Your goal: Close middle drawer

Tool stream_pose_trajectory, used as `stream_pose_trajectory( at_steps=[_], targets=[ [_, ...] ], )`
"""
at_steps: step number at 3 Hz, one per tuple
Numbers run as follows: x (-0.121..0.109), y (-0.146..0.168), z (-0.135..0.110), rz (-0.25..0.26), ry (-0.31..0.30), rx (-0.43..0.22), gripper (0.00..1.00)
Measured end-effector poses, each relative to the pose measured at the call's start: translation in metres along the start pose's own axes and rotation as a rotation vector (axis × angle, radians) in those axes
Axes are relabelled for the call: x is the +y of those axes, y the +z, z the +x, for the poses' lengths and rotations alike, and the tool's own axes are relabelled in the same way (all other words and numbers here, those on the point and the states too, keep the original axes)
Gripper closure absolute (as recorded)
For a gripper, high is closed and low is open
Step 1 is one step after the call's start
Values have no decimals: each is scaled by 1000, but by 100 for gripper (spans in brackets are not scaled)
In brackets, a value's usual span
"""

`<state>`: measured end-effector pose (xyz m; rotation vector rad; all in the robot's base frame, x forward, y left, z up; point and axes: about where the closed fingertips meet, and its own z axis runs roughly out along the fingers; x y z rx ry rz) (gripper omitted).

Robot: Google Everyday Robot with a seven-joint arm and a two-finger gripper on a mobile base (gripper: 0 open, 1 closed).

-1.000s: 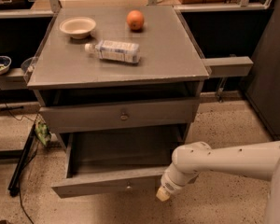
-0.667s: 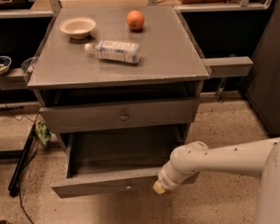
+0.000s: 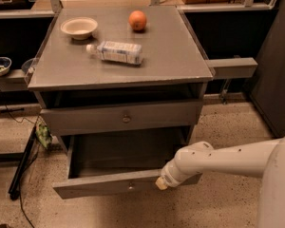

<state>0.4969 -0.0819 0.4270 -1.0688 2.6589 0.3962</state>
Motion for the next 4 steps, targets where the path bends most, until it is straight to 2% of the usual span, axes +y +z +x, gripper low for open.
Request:
stream_pose_trajectory(
  at_steps=[1,3,4],
  targets=[
    [0,0,0,0,0,0,100],
    [-6,3,-9,36,-9,-28,100],
    [-9,2,-14,49,-14,-43,96]
  ],
)
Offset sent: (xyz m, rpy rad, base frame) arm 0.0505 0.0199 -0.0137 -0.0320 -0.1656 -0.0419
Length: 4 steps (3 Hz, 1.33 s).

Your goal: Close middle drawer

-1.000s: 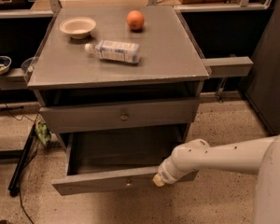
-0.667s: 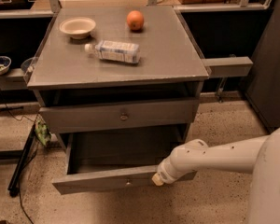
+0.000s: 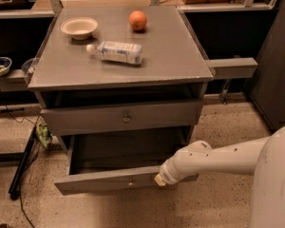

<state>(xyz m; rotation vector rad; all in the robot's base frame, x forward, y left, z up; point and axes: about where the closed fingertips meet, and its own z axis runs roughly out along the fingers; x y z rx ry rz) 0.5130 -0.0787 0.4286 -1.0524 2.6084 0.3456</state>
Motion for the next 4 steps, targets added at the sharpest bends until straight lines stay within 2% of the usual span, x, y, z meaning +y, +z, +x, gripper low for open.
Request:
stream_pose_trajectory(
  at_steps=[1,2,3,4],
  targets=[
    [0,0,0,0,0,0,73],
    [0,0,0,0,0,0,42],
    [0,0,0,0,0,0,19],
    [0,0,0,0,0,0,0]
  ],
)
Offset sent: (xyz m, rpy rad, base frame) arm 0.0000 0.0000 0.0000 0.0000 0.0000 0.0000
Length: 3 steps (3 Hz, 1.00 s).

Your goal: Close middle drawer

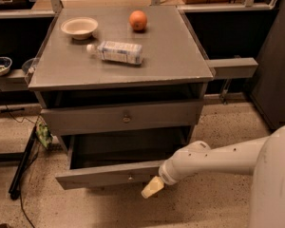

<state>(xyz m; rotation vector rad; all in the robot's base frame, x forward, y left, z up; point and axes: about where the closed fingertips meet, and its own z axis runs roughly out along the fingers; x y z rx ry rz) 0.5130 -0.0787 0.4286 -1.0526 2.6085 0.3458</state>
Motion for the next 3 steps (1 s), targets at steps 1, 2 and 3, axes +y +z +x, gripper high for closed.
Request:
stream_pose_trajectory(
  at_steps=[1,2,3],
  targets=[
    [0,0,0,0,0,0,3],
    [0,0,0,0,0,0,26],
    [0,0,0,0,0,0,57]
  ],
)
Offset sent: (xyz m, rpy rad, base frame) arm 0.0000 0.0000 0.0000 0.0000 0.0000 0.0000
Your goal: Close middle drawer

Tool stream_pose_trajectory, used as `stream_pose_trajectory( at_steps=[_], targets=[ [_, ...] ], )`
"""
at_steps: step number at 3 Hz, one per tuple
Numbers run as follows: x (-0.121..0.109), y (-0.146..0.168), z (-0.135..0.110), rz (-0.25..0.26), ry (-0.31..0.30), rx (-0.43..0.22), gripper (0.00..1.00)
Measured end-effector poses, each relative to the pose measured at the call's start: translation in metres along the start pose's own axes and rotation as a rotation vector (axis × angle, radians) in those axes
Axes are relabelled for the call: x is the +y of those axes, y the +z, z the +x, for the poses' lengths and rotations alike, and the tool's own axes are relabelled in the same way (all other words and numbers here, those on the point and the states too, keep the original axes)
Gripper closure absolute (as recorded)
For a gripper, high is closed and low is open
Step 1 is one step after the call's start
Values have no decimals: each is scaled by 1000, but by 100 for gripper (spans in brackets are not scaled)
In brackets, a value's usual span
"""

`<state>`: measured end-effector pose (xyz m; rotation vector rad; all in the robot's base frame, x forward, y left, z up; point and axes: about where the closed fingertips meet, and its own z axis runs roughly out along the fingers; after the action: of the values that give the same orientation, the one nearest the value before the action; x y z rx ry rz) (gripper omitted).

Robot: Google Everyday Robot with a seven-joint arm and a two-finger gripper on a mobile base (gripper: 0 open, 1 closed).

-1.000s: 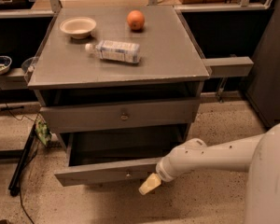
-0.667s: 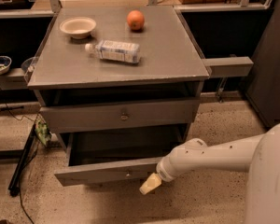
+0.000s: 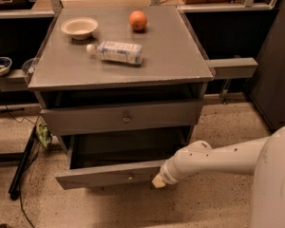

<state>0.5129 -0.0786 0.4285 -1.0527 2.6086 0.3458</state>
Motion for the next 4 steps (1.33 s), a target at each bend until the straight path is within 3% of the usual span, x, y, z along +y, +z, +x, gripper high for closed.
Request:
stream_pose_trajectory(
  at_steps=[2,3,4],
  targets=[
    [1,1,1,-1,-5,5,100],
    [-3,2,1,37,3,-10,100],
    [-23,1,-18,91,32,-82,100]
  ],
)
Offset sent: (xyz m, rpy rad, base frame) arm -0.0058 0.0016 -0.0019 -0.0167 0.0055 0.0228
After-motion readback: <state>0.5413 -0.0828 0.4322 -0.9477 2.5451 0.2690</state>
